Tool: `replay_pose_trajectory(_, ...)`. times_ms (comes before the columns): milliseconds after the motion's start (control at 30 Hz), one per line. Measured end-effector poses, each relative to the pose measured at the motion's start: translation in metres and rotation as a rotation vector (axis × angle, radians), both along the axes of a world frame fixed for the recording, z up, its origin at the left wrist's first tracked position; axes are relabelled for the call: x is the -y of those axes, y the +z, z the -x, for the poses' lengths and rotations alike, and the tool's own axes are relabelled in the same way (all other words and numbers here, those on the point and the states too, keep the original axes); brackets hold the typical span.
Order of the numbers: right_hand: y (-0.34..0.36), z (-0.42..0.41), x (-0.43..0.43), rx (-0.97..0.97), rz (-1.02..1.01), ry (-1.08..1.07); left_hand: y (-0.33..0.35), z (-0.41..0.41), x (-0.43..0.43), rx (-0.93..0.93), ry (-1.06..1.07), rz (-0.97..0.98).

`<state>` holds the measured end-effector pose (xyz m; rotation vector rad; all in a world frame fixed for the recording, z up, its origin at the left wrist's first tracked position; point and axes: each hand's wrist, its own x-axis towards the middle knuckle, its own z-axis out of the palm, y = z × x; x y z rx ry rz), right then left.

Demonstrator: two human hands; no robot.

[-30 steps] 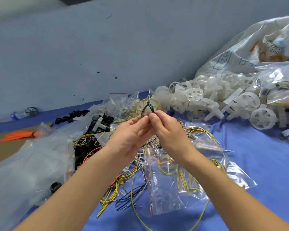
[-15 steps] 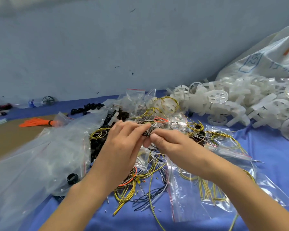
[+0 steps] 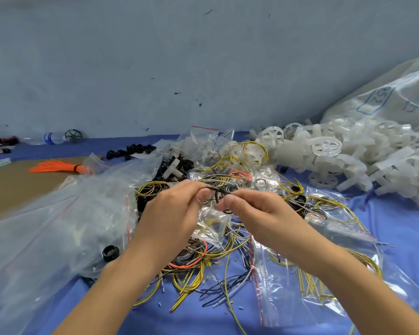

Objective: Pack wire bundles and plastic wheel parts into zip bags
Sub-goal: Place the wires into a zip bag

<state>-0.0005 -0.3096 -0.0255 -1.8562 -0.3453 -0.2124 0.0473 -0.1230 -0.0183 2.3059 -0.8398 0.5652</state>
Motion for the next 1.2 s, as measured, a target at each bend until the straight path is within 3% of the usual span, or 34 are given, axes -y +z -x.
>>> replay_pose_trajectory(167,-0.003,0.005,-0.008,-0.228,-0.553,0.010,-0.012,0.022,0.030,-0.754,-0.268,0.523)
replay_pose_trajectory(300,-0.011,0.006,-0.016,-0.227,-0.732,-0.115,-0.018,0.039,0.053,-0.951,-0.286,0.648)
replay_pose_trajectory(467,-0.014,0.010,-0.019,-0.199,-0.711,-0.182,-0.021,0.041,0.068,-1.012,-0.205,0.759)
replay_pose_trajectory(700,-0.021,0.019,-0.039,-0.077,-0.486,-0.321,-0.025,0.048,0.082,-1.136,-0.208,0.924)
replay_pose_trajectory(833,-0.024,0.024,-0.055,0.087,-0.437,-0.484,-0.031,0.052,0.084,-0.901,-0.185,0.914)
replay_pose_trajectory(1067,-0.022,0.030,-0.065,0.083,-0.389,-0.453,-0.044,0.053,0.073,-0.587,-0.160,0.754)
replay_pose_trajectory(1200,-0.019,0.024,-0.058,0.076,-0.366,-0.467,-0.039,0.045,0.077,-0.833,-0.230,0.868)
